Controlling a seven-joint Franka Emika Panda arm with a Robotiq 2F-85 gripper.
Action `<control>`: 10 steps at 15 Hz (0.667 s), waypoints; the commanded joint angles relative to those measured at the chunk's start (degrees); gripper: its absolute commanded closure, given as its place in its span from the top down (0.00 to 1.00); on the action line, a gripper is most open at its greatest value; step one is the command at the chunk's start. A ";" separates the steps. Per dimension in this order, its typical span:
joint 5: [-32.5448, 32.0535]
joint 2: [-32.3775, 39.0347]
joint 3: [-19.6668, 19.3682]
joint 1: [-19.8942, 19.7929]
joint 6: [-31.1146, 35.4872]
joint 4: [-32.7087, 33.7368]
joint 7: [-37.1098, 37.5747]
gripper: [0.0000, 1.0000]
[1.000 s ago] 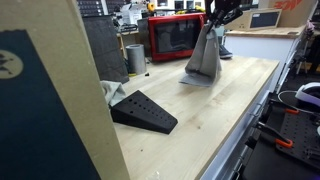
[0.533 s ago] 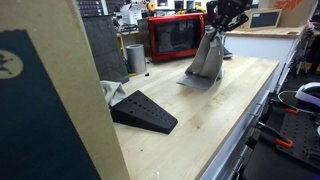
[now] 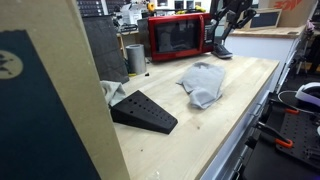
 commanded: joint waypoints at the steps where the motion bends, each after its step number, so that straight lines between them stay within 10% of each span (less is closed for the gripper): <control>1: -2.06 -4.89 -0.92 -4.69 -2.86 -0.33 -4.07 0.79; 4: -3.40 -5.08 -1.33 -8.50 -2.40 0.63 -6.49 0.99; 10: -3.24 -0.03 -2.31 -12.31 0.94 2.66 -10.09 1.00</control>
